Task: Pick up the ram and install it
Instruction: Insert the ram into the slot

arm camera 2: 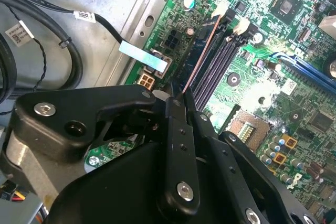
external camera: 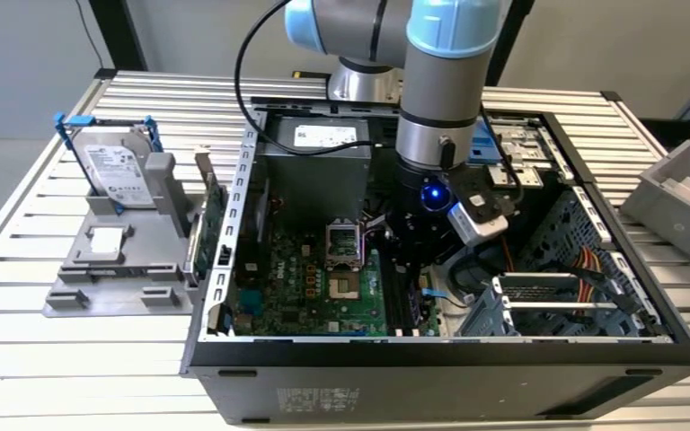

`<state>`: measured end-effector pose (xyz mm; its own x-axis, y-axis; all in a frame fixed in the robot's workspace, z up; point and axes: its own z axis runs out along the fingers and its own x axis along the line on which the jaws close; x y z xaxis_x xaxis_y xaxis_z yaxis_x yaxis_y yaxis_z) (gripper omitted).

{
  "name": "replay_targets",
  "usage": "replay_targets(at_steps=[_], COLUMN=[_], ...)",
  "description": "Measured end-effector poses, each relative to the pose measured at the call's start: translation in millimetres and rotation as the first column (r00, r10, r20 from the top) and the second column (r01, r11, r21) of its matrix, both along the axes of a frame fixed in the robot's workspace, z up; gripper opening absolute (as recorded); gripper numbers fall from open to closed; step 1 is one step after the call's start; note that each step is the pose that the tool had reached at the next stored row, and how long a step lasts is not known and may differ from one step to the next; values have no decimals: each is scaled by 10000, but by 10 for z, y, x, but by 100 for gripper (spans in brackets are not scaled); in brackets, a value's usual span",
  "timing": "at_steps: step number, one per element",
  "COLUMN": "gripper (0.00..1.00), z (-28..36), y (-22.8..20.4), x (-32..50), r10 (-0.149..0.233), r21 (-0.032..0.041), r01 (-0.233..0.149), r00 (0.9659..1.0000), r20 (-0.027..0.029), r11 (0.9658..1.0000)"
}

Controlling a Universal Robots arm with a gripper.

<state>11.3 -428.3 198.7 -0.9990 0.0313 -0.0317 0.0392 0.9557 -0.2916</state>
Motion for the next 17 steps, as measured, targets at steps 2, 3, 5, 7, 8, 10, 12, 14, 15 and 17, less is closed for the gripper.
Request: replay_targets(at_steps=[2,3,5,7,8,10,12,14,15,17], gripper=[0,0,0,0,0,0,0,0,0,0], z=[0,0,0,-1,4,52,90,92,96,111], y=[0,0,0,0,0,1,0,1,1,1], x=[0,0,0,0,0,-1,-2,-7,-10,-13], r10=[0,0,0,0,0,1,0,-2,-4,-1], r21=[0,0,0,0,1,0,-3,1,-2,-5], r01=[0,0,0,0,0,-1,0,2,4,1], r00=[10000,10000,10000,10000,10000,10000,10000,10000,10000,10000], r20=[-1,-1,-1,0,4,8,10,24,32,52], r11=[10000,10000,10000,10000,10000,10000,10000,10000,10000,10000])
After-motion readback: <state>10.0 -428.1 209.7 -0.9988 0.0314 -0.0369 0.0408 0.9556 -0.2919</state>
